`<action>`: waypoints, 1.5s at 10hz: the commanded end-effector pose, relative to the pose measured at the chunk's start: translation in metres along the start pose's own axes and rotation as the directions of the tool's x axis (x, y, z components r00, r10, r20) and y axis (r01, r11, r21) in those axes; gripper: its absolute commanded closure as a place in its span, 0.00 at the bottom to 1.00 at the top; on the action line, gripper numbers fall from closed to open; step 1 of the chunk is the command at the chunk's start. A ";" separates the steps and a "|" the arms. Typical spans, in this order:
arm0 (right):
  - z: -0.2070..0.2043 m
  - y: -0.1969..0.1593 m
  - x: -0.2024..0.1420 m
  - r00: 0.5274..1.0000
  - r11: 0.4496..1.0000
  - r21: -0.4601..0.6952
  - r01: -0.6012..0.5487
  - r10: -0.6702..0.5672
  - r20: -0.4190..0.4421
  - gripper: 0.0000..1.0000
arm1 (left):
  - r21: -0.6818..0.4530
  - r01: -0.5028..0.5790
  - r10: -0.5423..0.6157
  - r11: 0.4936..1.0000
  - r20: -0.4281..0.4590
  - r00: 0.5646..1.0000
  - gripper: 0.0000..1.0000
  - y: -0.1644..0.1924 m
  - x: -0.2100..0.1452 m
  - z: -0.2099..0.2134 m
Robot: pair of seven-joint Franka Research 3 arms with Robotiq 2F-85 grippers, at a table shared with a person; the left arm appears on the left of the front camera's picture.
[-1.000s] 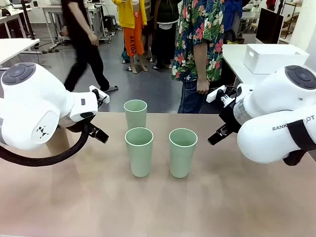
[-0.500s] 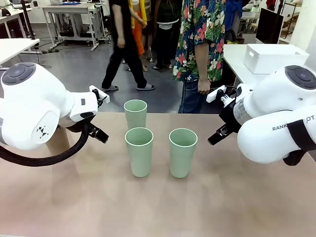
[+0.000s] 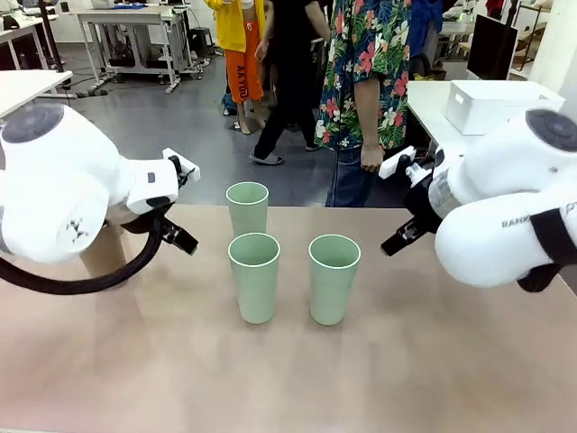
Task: Stack the cups and store them in the basket.
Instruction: Pick up two Reusable plastic cups , one in each hand.
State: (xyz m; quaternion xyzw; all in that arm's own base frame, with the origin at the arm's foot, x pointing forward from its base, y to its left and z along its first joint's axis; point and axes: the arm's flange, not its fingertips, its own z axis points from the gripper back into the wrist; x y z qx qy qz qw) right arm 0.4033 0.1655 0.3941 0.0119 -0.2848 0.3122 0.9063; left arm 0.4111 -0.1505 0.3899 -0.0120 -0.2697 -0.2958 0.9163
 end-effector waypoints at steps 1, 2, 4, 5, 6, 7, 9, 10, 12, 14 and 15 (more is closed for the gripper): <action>0.040 -0.026 0.027 1.000 1.000 0.028 0.002 -0.002 0.015 0.00 | -0.054 0.029 -0.030 0.998 -0.011 0.999 0.00 0.036 0.025 0.042; 0.056 -0.040 0.034 1.000 0.998 0.061 -0.005 0.004 0.021 0.00 | -0.097 0.052 -0.053 0.994 -0.011 0.999 0.00 0.052 0.032 0.060; 0.105 -0.084 0.023 0.996 0.981 0.184 -0.054 0.039 0.086 0.00 | -0.211 0.162 -0.169 0.964 -0.016 0.985 0.00 0.093 0.023 0.097; 0.132 -0.109 0.006 0.989 0.970 0.223 -0.093 0.063 0.137 0.00 | -0.240 0.206 -0.208 0.949 0.017 0.978 0.00 0.114 0.013 0.113; 0.151 -0.132 -0.015 0.980 0.957 0.258 -0.132 0.086 0.179 0.00 | -0.295 0.258 -0.248 0.920 0.071 0.966 0.00 0.135 -0.002 0.131; 0.166 -0.154 -0.037 0.971 0.944 0.290 -0.156 0.092 0.222 0.00 | -0.339 0.298 -0.261 0.892 0.153 0.953 0.00 0.156 -0.017 0.148; 0.178 -0.175 -0.072 0.957 0.926 0.328 -0.185 0.094 0.274 0.00 | -0.377 0.335 -0.235 0.864 0.287 0.929 0.00 0.190 -0.065 0.175; 0.183 -0.183 -0.089 0.948 0.920 0.339 -0.194 0.088 0.305 0.00 | -0.379 0.340 -0.214 0.860 0.338 0.917 0.00 0.208 -0.086 0.187; 0.187 -0.191 -0.112 0.933 0.907 0.362 -0.215 0.081 0.350 0.00 | -0.379 0.345 -0.190 0.859 0.391 0.901 0.00 0.225 -0.121 0.199; 0.192 -0.201 -0.132 0.914 0.900 0.382 -0.211 0.043 0.403 0.00 | -0.381 0.376 -0.186 0.845 0.450 0.873 0.00 0.246 -0.141 0.208; 0.194 -0.202 -0.139 0.906 0.898 0.384 -0.217 0.039 0.421 0.00 | -0.377 0.376 -0.180 0.846 0.462 0.868 0.00 0.248 -0.145 0.211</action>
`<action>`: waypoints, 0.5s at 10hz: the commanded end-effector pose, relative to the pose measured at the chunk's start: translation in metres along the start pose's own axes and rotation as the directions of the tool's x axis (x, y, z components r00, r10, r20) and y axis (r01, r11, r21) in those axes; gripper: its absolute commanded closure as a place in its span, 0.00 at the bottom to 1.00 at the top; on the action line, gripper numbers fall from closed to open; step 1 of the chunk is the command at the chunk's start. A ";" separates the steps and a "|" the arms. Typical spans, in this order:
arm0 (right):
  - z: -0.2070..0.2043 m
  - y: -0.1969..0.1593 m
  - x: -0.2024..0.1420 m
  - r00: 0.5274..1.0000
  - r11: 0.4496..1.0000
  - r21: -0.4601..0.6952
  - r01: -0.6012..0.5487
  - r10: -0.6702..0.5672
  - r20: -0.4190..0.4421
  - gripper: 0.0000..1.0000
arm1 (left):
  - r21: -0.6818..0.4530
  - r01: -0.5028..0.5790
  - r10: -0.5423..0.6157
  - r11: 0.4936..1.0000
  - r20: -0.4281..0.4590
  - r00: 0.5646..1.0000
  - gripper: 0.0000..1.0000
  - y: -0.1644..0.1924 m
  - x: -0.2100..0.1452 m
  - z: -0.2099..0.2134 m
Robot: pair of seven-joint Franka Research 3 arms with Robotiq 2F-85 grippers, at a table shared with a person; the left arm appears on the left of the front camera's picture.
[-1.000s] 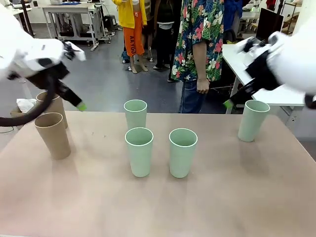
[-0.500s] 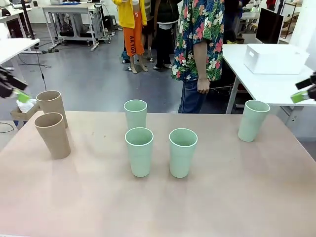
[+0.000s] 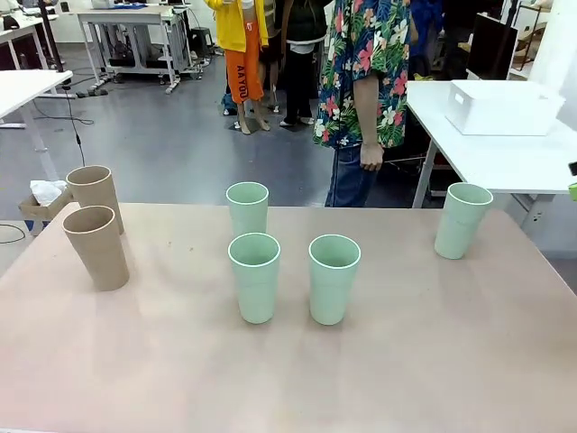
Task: Stack the cups and store them in the basket.
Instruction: Pick up two Reusable plastic cups , one in each hand.
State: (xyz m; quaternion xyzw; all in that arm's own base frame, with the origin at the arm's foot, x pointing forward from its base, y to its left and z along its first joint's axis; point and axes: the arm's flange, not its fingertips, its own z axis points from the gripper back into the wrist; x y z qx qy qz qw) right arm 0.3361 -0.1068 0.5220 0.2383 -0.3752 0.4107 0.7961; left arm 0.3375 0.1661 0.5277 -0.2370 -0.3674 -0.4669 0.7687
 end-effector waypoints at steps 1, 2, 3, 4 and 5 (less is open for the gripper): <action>0.006 0.002 -0.015 0.998 0.999 0.025 -0.035 0.034 0.062 0.00 | -0.012 0.030 -0.029 0.999 0.044 0.999 0.00 0.007 0.003 0.004; 0.008 0.004 -0.018 0.996 0.999 0.025 -0.042 0.040 0.075 0.00 | -0.004 0.045 -0.044 0.999 0.059 0.997 0.00 0.005 0.005 0.004; 0.008 0.006 -0.018 0.997 0.999 0.024 -0.041 0.039 0.073 0.00 | -0.004 0.051 -0.051 0.999 0.063 0.997 0.00 0.006 0.006 0.003; 0.008 0.008 -0.018 0.997 0.999 0.021 -0.043 0.042 0.065 0.00 | -0.006 0.053 -0.053 0.999 0.065 0.996 0.00 0.007 0.005 0.003; 0.007 0.009 -0.018 0.997 0.999 0.023 -0.045 0.044 0.070 0.00 | 0.005 0.049 -0.049 0.999 0.091 0.995 0.00 0.004 0.004 0.003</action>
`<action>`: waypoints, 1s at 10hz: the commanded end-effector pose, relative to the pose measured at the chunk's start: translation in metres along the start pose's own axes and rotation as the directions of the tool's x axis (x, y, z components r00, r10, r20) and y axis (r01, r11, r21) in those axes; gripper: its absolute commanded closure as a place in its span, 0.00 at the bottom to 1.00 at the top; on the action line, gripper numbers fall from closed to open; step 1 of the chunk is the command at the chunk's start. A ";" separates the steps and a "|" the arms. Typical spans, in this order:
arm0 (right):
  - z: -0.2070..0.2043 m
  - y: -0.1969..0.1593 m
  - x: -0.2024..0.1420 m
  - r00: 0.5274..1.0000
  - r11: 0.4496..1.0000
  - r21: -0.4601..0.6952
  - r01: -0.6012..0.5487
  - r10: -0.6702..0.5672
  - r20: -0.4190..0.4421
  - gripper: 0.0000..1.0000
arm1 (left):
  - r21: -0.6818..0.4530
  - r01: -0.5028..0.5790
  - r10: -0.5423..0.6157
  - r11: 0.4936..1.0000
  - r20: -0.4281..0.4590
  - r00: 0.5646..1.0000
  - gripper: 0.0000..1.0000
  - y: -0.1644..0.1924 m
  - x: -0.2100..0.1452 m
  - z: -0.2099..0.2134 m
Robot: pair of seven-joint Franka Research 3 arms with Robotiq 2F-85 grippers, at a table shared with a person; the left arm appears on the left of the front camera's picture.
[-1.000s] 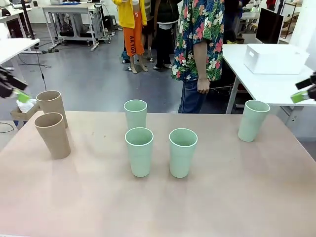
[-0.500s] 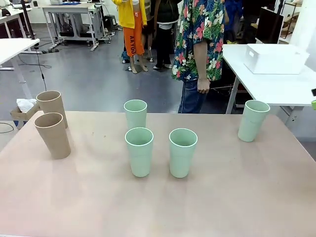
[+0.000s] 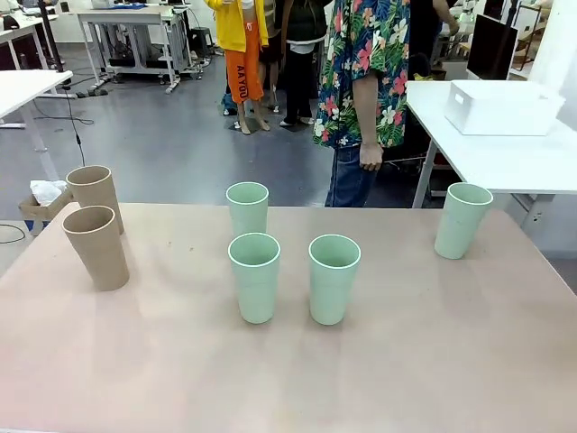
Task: Stack the cups and store them in the basket.
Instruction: Pick up two Reusable plastic cups , one in each hand.
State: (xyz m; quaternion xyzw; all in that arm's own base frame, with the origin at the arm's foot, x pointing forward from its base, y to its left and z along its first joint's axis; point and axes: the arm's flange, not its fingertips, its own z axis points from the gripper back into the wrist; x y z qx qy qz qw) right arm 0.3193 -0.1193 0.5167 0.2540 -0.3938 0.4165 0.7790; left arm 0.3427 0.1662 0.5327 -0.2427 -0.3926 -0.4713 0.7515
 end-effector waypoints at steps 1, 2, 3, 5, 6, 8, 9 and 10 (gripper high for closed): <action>-0.004 0.003 -0.002 0.999 0.999 0.019 -0.025 0.025 0.023 0.00 | 0.041 -0.001 -0.001 0.999 0.044 0.999 0.00 -0.002 0.000 0.003; 0.000 0.000 0.000 1.000 1.000 0.000 0.000 0.000 0.000 0.00 | 0.000 0.000 0.000 1.000 0.000 1.000 0.00 0.000 0.000 0.000; 0.000 0.000 0.000 1.000 1.000 0.000 0.000 0.000 0.000 0.00 | 0.000 0.000 0.000 1.000 0.000 1.000 0.00 0.000 0.000 0.000; 0.000 0.000 0.000 1.000 1.000 0.000 0.000 0.000 0.000 0.00 | 0.000 0.000 0.000 1.000 0.000 1.000 0.00 0.000 0.000 0.000; 0.000 0.000 0.000 1.000 1.000 0.000 0.000 0.000 0.000 0.00 | 0.000 0.000 0.000 1.000 0.000 1.000 0.00 0.000 0.000 0.000; 0.000 0.000 0.000 1.000 1.000 0.000 0.000 0.000 0.000 0.00 | 0.000 0.000 0.000 1.000 0.000 1.000 0.00 0.000 0.000 0.000; 0.000 0.000 0.000 1.000 1.000 0.000 0.000 0.000 0.000 0.00 | 0.000 0.000 0.000 1.000 0.000 1.000 0.00 0.000 0.000 0.000; 0.000 0.000 0.000 1.000 1.000 0.000 0.000 0.000 0.000 0.00 | 0.000 0.000 0.000 1.000 0.000 1.000 0.00 0.000 0.000 0.000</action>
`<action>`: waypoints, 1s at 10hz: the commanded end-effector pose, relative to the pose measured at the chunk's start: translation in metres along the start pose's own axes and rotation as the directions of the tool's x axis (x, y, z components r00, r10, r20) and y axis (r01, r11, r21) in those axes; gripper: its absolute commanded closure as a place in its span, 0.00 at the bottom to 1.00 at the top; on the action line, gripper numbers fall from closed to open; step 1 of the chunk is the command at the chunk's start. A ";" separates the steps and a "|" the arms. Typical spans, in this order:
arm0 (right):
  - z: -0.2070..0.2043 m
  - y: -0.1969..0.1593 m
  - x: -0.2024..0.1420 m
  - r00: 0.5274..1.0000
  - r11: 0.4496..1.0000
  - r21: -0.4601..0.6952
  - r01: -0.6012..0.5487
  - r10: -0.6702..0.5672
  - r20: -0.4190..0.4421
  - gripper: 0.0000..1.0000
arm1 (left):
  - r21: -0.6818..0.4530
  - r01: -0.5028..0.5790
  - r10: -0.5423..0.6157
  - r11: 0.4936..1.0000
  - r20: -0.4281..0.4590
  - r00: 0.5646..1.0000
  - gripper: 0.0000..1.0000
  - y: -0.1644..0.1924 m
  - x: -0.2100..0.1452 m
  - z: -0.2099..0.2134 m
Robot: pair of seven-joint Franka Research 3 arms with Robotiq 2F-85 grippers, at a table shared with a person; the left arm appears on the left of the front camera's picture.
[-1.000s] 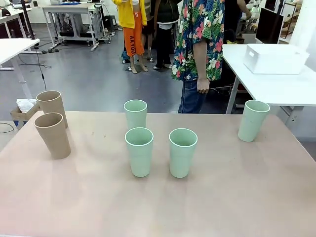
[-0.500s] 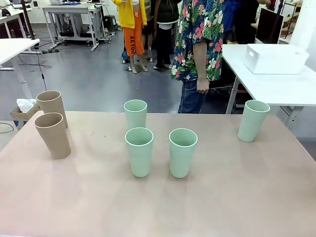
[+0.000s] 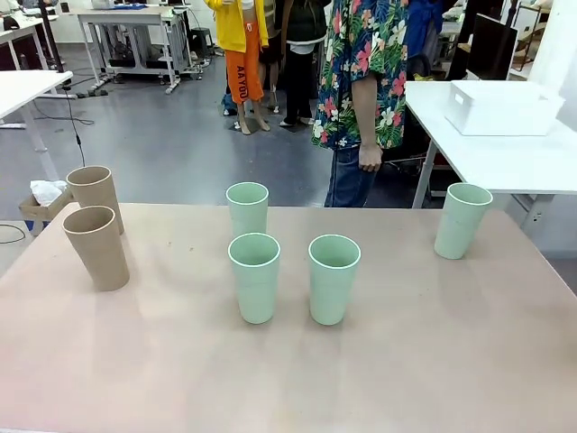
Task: Stack the cups and store them in the basket.
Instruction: Pick up two Reusable plastic cups , one in each hand.
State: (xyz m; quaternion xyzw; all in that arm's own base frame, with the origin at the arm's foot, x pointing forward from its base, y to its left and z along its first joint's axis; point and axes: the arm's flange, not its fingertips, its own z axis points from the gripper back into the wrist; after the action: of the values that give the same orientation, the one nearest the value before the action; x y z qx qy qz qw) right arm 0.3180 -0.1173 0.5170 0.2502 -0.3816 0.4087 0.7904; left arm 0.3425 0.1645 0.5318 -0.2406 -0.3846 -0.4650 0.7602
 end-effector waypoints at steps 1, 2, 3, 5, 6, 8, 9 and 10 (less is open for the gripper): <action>0.001 -0.002 -0.001 0.999 1.000 0.007 -0.025 0.025 0.027 0.00 | -0.005 0.020 -0.020 1.000 0.018 1.000 0.00 0.001 0.000 0.002; 0.001 -0.002 -0.001 0.999 1.000 0.007 -0.025 0.025 0.027 0.00 | -0.005 0.020 -0.020 1.000 0.018 1.000 0.00 0.001 0.000 0.002; 0.001 -0.002 -0.001 0.999 1.000 0.007 -0.025 0.025 0.027 0.00 | -0.005 0.020 -0.020 1.000 0.018 1.000 0.00 0.001 0.000 0.002; 0.001 -0.002 -0.001 0.999 1.000 0.007 -0.025 0.025 0.027 0.00 | -0.005 0.020 -0.020 1.000 0.018 1.000 0.00 0.001 0.000 0.002; 0.001 -0.002 -0.001 0.999 1.000 0.007 -0.025 0.025 0.027 0.00 | -0.005 0.020 -0.020 1.000 0.018 1.000 0.00 0.001 0.000 0.002; 0.001 -0.002 -0.001 0.999 1.000 0.007 -0.025 0.025 0.027 0.00 | -0.005 0.020 -0.020 1.000 0.018 1.000 0.00 0.001 0.000 0.002; 0.001 -0.002 -0.001 0.999 1.000 0.007 -0.025 0.025 0.027 0.00 | -0.005 0.020 -0.020 1.000 0.018 1.000 0.00 0.001 0.000 0.002; 0.001 -0.002 -0.001 0.999 1.000 0.007 -0.025 0.025 0.027 0.00 | -0.005 0.020 -0.020 1.000 0.018 1.000 0.00 0.001 0.000 0.002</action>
State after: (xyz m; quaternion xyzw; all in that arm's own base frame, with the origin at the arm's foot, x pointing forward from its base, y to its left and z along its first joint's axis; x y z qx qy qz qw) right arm 0.3181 -0.1174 0.5165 0.2496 -0.3817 0.4094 0.7902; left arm 0.3424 0.1646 0.5318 -0.2406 -0.3846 -0.4650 0.7602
